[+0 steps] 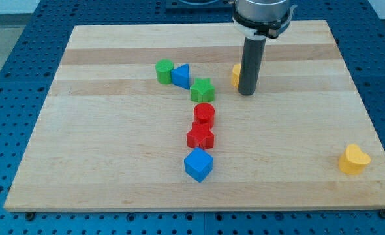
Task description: Push the yellow hexagon slightly left
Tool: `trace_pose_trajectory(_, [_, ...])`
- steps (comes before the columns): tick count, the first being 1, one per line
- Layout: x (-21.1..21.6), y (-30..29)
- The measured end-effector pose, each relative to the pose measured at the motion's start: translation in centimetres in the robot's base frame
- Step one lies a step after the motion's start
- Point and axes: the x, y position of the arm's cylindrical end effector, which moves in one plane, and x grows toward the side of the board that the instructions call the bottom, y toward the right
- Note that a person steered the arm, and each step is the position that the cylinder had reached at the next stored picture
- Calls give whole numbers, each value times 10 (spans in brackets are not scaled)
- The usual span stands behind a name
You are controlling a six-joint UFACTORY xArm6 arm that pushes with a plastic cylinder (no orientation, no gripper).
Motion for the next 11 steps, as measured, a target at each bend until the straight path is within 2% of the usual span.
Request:
trace_pose_trajectory(1, [18,47])
trace_pose_trajectory(2, [-33,70])
trace_pose_trajectory(5, [-27,20])
trace_pose_trajectory(8, [-22,4])
trace_pose_trajectory(9, [-45,52])
trace_pose_trajectory(10, [-76,40])
trace_pose_trajectory(11, [-77,7])
